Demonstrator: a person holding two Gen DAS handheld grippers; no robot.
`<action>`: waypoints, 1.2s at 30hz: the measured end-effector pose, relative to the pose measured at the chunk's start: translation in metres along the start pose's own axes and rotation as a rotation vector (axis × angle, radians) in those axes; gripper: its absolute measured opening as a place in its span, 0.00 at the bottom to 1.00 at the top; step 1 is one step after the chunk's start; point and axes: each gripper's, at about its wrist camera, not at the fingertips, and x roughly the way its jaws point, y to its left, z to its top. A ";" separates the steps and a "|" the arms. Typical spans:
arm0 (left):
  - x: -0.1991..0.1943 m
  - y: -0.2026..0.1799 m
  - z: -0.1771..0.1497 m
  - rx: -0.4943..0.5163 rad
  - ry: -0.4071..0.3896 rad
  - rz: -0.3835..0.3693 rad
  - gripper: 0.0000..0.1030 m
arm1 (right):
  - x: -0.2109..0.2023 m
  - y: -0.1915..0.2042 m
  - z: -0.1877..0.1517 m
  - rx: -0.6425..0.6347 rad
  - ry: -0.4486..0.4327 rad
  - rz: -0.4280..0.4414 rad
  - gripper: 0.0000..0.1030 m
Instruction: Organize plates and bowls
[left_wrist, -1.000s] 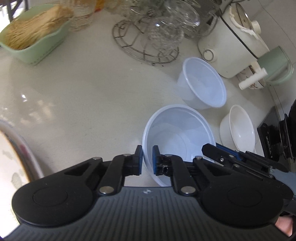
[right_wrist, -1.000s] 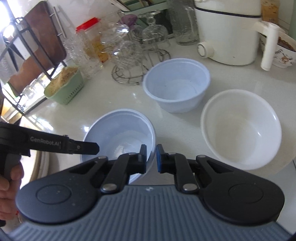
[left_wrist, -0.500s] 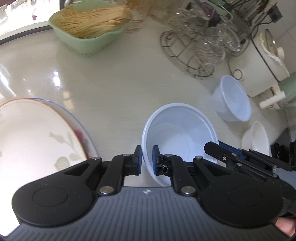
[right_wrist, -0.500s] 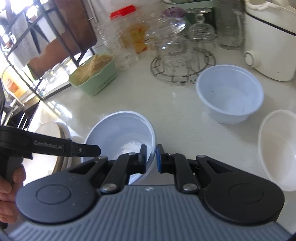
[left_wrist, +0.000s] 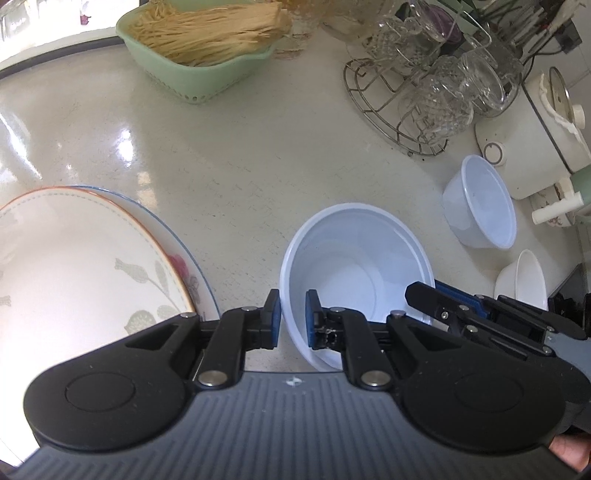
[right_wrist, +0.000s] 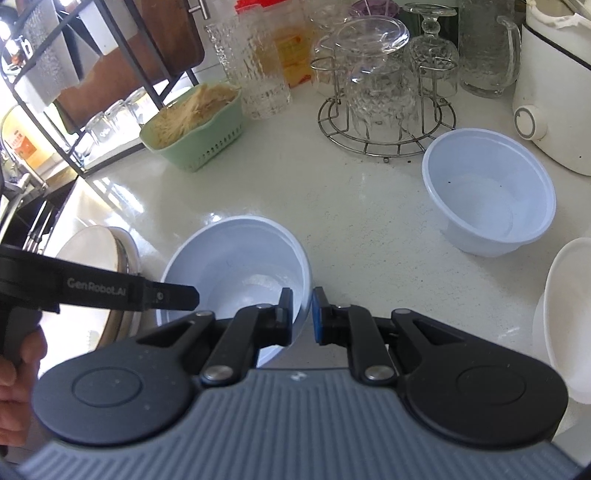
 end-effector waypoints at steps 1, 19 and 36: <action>-0.002 0.001 0.000 -0.008 -0.002 0.001 0.19 | -0.001 0.000 0.001 -0.001 -0.002 0.003 0.15; -0.087 -0.016 -0.003 0.051 -0.186 0.049 0.26 | -0.059 0.014 0.018 0.014 -0.131 0.007 0.15; -0.161 -0.048 -0.034 0.076 -0.304 0.052 0.26 | -0.133 0.026 0.017 0.003 -0.242 0.036 0.15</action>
